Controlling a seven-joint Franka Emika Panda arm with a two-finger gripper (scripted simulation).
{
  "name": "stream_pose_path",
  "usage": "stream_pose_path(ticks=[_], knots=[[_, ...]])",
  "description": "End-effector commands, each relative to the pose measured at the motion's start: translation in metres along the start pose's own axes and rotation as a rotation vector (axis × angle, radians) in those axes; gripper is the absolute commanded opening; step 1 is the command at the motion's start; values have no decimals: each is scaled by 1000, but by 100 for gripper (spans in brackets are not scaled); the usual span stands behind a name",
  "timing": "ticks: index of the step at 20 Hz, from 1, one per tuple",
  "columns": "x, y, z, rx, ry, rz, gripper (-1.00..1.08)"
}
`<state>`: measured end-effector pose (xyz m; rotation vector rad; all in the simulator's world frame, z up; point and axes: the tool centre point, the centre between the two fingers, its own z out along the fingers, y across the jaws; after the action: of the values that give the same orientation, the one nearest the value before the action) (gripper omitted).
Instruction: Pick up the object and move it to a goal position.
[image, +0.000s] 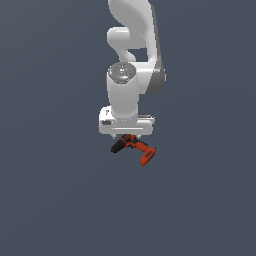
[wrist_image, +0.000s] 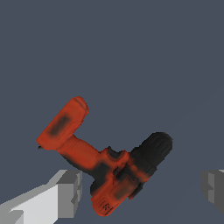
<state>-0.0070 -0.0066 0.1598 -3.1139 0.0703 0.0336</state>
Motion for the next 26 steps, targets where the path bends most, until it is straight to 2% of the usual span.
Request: stream_pose_path(ticks=[1,9,14,20,26], knots=[[0,0,0,0,0,0,68],[0,11,0,-14,-8,16,68],[-1,13,3,5,-13,32,68],[-4,18,14,59,-28,80,68],[-8,26,31,150,-48,165,68]])
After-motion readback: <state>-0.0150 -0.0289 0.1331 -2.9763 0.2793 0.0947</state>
